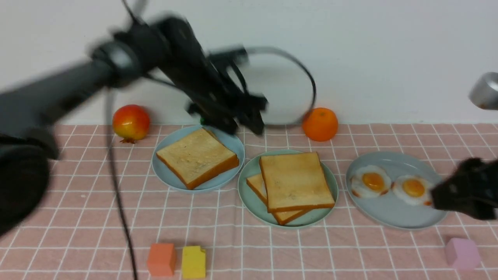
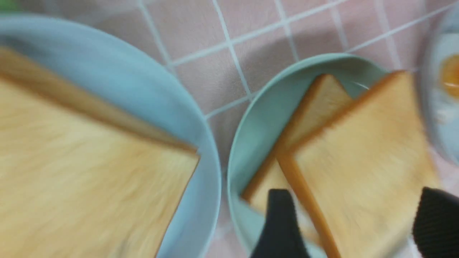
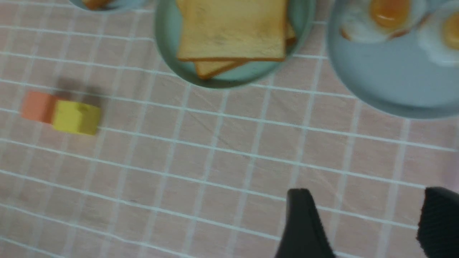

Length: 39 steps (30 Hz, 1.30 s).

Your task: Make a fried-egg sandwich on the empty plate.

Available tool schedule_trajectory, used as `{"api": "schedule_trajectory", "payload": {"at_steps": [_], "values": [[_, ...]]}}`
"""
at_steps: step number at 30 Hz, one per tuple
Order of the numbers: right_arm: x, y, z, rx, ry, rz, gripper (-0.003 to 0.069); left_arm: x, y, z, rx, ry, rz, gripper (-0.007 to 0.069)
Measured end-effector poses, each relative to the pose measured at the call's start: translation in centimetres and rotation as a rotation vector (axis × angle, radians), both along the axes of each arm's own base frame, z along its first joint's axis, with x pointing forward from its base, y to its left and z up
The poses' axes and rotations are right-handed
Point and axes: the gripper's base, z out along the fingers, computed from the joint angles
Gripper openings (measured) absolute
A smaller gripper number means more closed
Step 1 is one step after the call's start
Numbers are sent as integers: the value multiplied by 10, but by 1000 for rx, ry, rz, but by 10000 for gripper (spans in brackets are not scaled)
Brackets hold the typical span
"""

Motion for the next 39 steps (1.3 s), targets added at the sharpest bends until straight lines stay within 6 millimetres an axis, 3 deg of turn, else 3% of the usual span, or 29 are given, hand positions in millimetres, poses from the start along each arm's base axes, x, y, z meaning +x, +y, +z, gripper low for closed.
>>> {"api": "schedule_trajectory", "payload": {"at_steps": [2, 3, 7, 8, 10, 11, 13, 16, 17, 18, 20, 22, 23, 25, 29, 39], "values": [[-13, -10, 1, -35, -45, -54, 323, -24, 15, 44, -2, -6, -28, 526], [-12, -10, -1, -31, -43, -59, 311, -29, 16, 50, -1, -6, -36, 526], [-47, -25, -23, 0, -302, -117, 14, -76, 22, 116, -115, -60, -91, 442], [-54, -29, -30, 3, -374, -118, -1, -90, 23, 130, -144, -82, -102, 406], [-61, -31, -37, 5, -442, -119, -5, -101, 25, 139, -159, -96, -109, 365], [-72, -35, -49, 0, -550, -111, -5, -121, 31, 154, -170, -124, -112, 304], [-77, -37, -57, -6, -602, -104, -5, -137, 37, 165, -174, -149, -110, 264], [-91, -40, -82, -36, -729, -70, -5, -186, 59, 181, -141, -191, -59, 121], [-94, -41, -91, -46, -749, -60, -4, -204, 68, 182, -130, -194, -36, 86], [-95, -41, -91, -49, -758, -57, -4, -207, 69, 182, -126, -197, -35, 86], [-100, -42, -103, -77, -794, -36, -3, -241, 86, 171, -93, -171, 25, 13], [-101, -43, -106, -84, -808, -29, -3, -261, 94, 166, -84, -173, 46, 13], [-102, -43, -107, -89, -818, -25, -2, -286, 105, 154, -67, -165, 64, 13], [-103, -43, -108, -94, -822, -22, -1, -306, 112, 141, -64, -158, 73, 13], [-103, -43, -110, -97, -816, -20, 0, -361, 132, 121, -148, -289, 107, 13], [-103, -43, -111, -100, -813, -19, 4, -432, 162, 90, -437, -731, 226, 13]]}}
